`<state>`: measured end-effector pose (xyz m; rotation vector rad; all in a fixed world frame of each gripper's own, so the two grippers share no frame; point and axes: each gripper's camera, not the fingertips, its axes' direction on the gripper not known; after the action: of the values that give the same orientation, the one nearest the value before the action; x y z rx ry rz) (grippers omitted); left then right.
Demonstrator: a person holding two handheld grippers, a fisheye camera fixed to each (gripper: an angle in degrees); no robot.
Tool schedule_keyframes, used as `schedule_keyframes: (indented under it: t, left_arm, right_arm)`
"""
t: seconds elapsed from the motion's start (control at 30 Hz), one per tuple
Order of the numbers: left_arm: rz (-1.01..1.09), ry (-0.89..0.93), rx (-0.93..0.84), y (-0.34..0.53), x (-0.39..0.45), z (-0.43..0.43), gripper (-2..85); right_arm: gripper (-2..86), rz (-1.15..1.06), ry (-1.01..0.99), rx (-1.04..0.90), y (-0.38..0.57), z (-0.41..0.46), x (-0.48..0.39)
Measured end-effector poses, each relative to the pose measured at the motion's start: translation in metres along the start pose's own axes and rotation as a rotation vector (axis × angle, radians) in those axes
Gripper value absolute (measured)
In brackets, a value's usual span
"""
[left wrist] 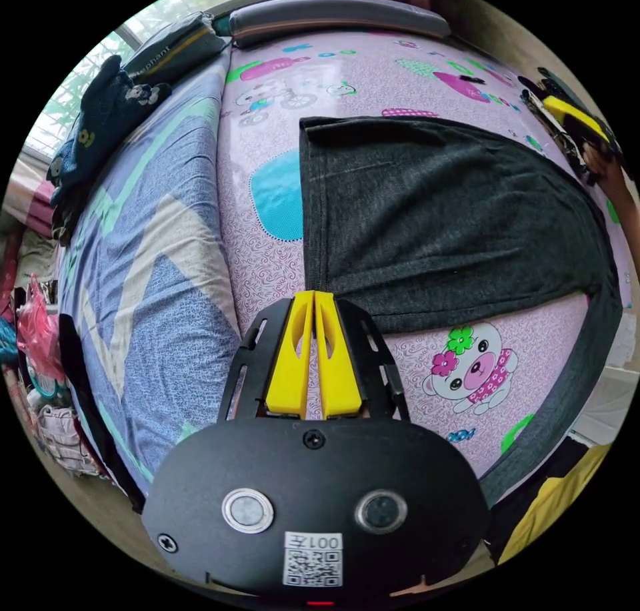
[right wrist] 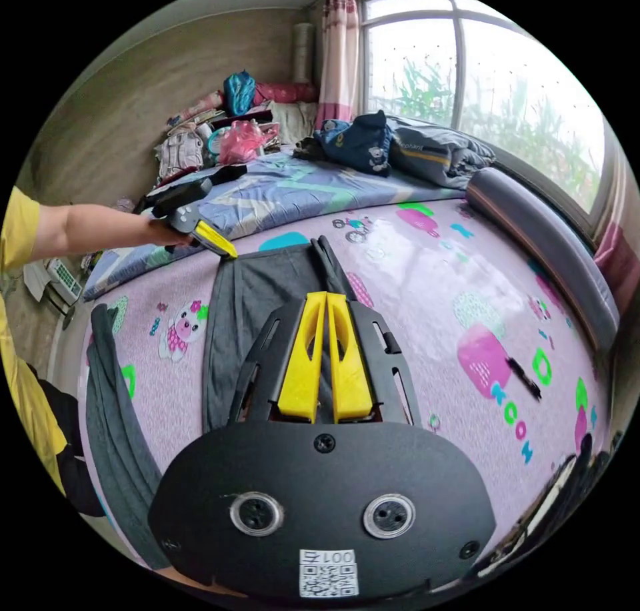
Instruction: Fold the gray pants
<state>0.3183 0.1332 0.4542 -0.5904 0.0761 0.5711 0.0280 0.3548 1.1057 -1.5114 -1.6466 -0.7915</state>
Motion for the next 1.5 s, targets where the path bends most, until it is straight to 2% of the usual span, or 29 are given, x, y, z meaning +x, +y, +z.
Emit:
schedule_keyframes:
  t: [0.13, 0.2, 0.37, 0.47, 0.63, 0.7, 0.8, 0.87, 0.97, 1.0, 1.07, 1.13, 1.3, 1.4, 1.5]
  left_arm:
    - [0.026, 0.009, 0.051, 0.020, 0.000, -0.010, -1.3]
    - [0.008, 0.019, 0.065, 0.026, -0.001, -0.014, -1.3]
    - [-0.028, 0.038, 0.122, 0.049, -0.004, -0.025, -1.3]
    - [-0.052, 0.065, 0.148, 0.061, -0.009, -0.030, -1.3]
    - [-0.087, 0.136, 0.173, 0.079, -0.020, -0.035, -1.3]
    - [-0.101, 0.164, 0.182, 0.086, -0.025, -0.037, -1.3]
    - [-0.124, 0.195, 0.192, 0.096, -0.030, -0.040, -1.3]
    - [-0.130, 0.198, 0.188, 0.103, -0.031, -0.042, -1.3]
    - [-0.146, 0.196, 0.210, 0.116, -0.031, -0.048, -1.5]
    - [-0.148, 0.203, 0.234, 0.121, -0.031, -0.051, -1.5]
    - [-0.157, 0.263, 0.357, 0.154, -0.033, -0.073, -1.5]
    - [-0.132, 0.321, 0.422, 0.187, -0.030, -0.092, -1.5]
    - [-0.030, 0.384, 0.335, 0.290, -0.004, -0.118, -0.7]
    - [0.023, 0.435, 0.273, 0.354, 0.018, -0.130, 0.6]
    - [0.036, 0.457, 0.222, 0.406, 0.040, -0.140, 1.9]
  right_arm:
    - [0.0, 0.048, -0.104, -0.032, -0.051, 0.056, 0.022]
    - [0.0, 0.144, -0.186, -0.072, -0.077, 0.099, 0.044]
    - [0.0, 0.323, -0.278, -0.188, -0.098, 0.178, 0.081]
    - [0.0, 0.340, -0.328, -0.273, -0.103, 0.216, 0.090]
    - [0.0, 0.318, -0.130, -0.400, -0.105, 0.252, 0.095]
    - [0.0, 0.364, -0.033, -0.361, -0.105, 0.256, 0.103]
    - [0.1, 0.450, -0.006, -0.282, -0.096, 0.255, 0.112]
    - [0.2, 0.521, -0.061, -0.186, -0.084, 0.245, 0.118]
    - [0.2, 0.606, -0.232, 0.077, -0.052, 0.209, 0.123]
    - [0.2, 0.594, -0.307, 0.176, -0.037, 0.191, 0.118]
    - [0.3, 0.511, -0.429, 0.250, -0.015, 0.165, 0.104]
    - [0.3, 0.371, -0.529, 0.211, 0.005, 0.144, 0.080]
    - [0.4, -0.066, -0.666, -0.215, 0.066, 0.125, -0.042]
    - [0.8, -0.239, -0.751, -0.376, 0.101, 0.130, -0.110]
    - [2.0, -0.364, -0.790, -0.450, 0.128, 0.128, -0.161]
